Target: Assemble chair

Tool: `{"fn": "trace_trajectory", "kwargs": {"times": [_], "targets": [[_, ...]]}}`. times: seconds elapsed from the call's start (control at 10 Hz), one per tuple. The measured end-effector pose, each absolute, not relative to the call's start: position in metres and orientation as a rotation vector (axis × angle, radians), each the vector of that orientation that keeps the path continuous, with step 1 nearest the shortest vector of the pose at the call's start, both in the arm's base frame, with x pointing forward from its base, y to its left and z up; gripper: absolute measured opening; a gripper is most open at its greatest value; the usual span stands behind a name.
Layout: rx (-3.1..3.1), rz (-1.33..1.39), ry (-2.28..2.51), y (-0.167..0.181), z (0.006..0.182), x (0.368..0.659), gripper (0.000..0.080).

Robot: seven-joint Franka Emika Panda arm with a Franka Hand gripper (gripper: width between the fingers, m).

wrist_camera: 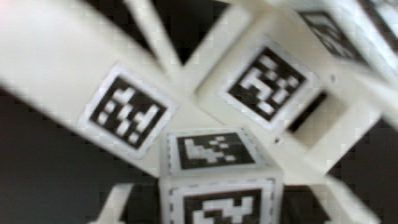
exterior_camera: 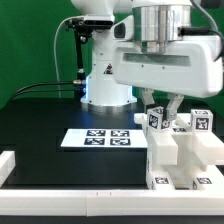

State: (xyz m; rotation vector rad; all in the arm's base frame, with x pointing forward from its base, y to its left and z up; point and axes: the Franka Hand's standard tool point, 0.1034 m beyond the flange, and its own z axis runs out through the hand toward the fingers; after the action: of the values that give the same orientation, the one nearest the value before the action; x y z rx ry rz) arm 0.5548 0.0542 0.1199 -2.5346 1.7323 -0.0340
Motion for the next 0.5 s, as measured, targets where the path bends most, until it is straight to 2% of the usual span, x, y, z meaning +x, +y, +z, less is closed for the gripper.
{"fn": "trace_trajectory", "kwargs": {"times": [0.4,0.5], "targets": [[-2.446,-0.026,1.839,0.0538,0.1195,0.5548,0.0282],[-2.453,-0.026,1.83,0.054,0.1194,0.5548,0.049]]}}
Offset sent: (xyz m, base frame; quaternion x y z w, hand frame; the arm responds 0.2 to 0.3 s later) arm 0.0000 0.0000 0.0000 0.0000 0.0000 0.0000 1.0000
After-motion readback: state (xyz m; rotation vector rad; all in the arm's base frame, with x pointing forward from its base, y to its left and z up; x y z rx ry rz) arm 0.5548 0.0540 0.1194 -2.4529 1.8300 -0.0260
